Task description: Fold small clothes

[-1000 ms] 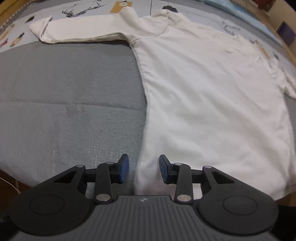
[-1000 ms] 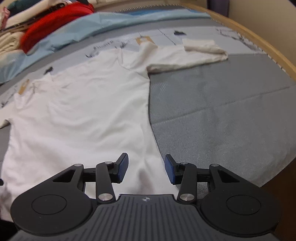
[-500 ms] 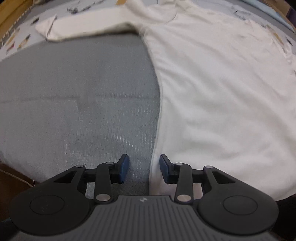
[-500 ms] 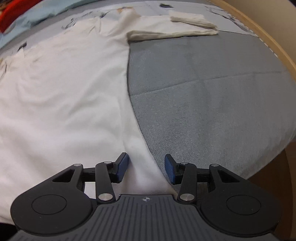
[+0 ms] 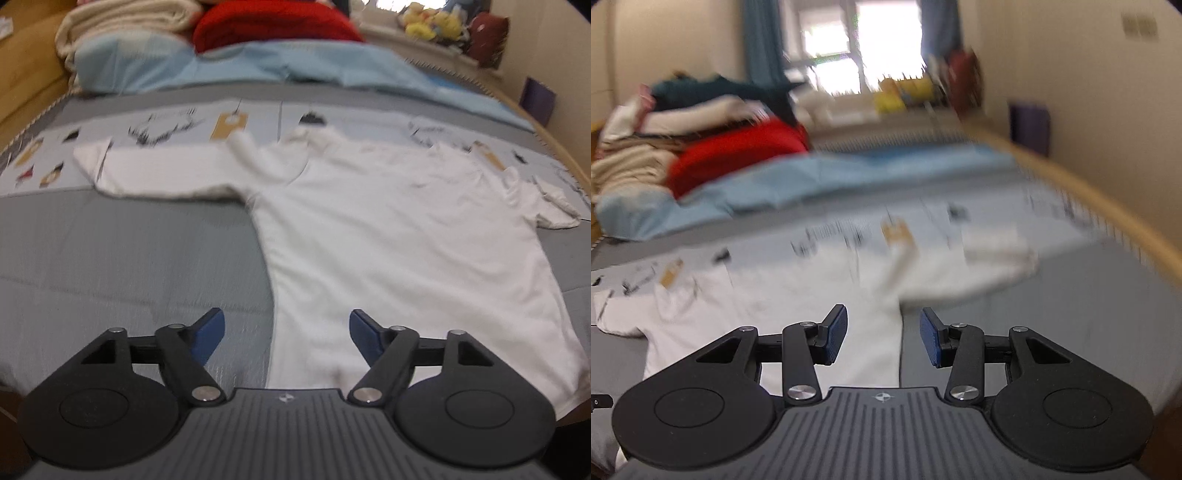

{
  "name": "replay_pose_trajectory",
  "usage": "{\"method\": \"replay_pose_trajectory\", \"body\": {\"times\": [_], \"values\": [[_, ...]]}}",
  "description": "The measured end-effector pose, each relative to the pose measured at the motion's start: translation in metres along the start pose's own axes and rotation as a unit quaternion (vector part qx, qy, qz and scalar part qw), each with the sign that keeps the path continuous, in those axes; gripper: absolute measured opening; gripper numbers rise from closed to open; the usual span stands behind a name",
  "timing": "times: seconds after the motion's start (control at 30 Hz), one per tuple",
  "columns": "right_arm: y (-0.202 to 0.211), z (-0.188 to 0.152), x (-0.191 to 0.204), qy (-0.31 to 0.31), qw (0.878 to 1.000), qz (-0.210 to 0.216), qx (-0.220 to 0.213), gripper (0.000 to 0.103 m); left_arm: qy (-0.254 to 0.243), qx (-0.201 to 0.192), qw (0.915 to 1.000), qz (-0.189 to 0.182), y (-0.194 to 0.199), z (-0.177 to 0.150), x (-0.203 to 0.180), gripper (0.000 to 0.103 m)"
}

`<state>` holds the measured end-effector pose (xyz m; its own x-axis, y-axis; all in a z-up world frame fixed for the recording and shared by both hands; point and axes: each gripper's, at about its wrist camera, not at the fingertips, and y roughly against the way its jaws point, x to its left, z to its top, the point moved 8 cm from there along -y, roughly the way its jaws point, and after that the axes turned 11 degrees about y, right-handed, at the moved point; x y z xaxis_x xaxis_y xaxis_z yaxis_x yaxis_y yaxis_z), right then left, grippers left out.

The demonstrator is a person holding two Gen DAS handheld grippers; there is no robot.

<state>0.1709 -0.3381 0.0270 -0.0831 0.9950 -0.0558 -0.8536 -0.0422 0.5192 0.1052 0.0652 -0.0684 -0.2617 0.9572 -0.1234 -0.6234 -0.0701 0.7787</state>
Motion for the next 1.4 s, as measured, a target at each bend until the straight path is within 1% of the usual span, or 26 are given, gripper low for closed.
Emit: {"method": "replay_pose_trajectory", "body": {"times": [0.07, 0.13, 0.2, 0.27, 0.37, 0.5, 0.6, 0.73, 0.87, 0.97, 1.03, 1.1, 1.27, 1.33, 1.4], "values": [[0.008, 0.009, -0.001, 0.016, 0.999, 0.003, -0.031, 0.051, -0.008, -0.015, 0.9998, -0.009, 0.004, 0.004, -0.002, 0.083], [0.016, 0.016, -0.002, 0.018, 0.997, -0.001, -0.073, 0.052, -0.01, -0.033, 0.9993, -0.015, 0.009, 0.007, -0.004, 0.084], [0.024, 0.025, -0.007, -0.015, 0.994, -0.01, -0.11, 0.053, -0.007, -0.051, 0.9985, -0.02, 0.012, 0.011, -0.003, 0.084], [0.026, 0.028, -0.006, -0.037, 0.991, -0.01, -0.127, 0.054, -0.004, -0.066, 0.9976, -0.023, 0.016, 0.015, -0.003, 0.084], [0.014, 0.027, 0.002, -0.051, 0.992, 0.006, -0.111, 0.055, -0.005, -0.081, 0.9964, -0.026, 0.019, 0.019, -0.004, 0.084], [0.005, 0.023, 0.02, -0.023, 0.995, 0.021, -0.095, 0.055, -0.011, -0.085, 0.9959, -0.027, 0.019, 0.021, -0.008, 0.084], [-0.001, 0.019, 0.03, -0.009, 0.997, 0.019, -0.079, 0.055, -0.013, -0.085, 0.9959, -0.027, 0.016, 0.022, -0.01, 0.084], [-0.007, 0.016, 0.037, -0.003, 0.998, 0.014, -0.069, 0.055, -0.002, -0.063, 0.9976, -0.03, 0.01, 0.021, -0.009, 0.084], [-0.012, 0.015, 0.037, -0.011, 0.998, 0.004, -0.062, 0.055, 0.005, -0.036, 0.9979, -0.054, 0.003, 0.017, -0.012, 0.084], [-0.014, 0.015, 0.038, -0.02, 0.998, 0.007, -0.067, 0.055, -0.006, -0.049, 0.9976, -0.049, 0.002, 0.017, -0.016, 0.084], [-0.013, 0.017, 0.038, -0.018, 0.997, 0.004, -0.075, 0.055, -0.01, -0.052, 0.9971, -0.055, 0.001, 0.018, -0.019, 0.084], [-0.012, 0.018, 0.04, -0.014, 0.996, 0.007, -0.085, 0.054, -0.003, -0.053, 0.9966, -0.063, 0.0, 0.02, -0.02, 0.084], [-0.013, 0.02, 0.046, -0.001, 0.995, 0.014, -0.097, 0.054, -0.003, -0.074, 0.9962, -0.046, 0.002, 0.027, -0.021, 0.084], [-0.014, 0.02, 0.049, 0.002, 0.995, 0.017, -0.094, 0.054, 0.001, -0.072, 0.9962, -0.049, 0.001, 0.031, -0.022, 0.085], [-0.016, 0.019, 0.049, 0.007, 0.996, 0.019, -0.09, 0.055, 0.005, -0.069, 0.9965, -0.046, -0.002, 0.038, -0.022, 0.093]]}}
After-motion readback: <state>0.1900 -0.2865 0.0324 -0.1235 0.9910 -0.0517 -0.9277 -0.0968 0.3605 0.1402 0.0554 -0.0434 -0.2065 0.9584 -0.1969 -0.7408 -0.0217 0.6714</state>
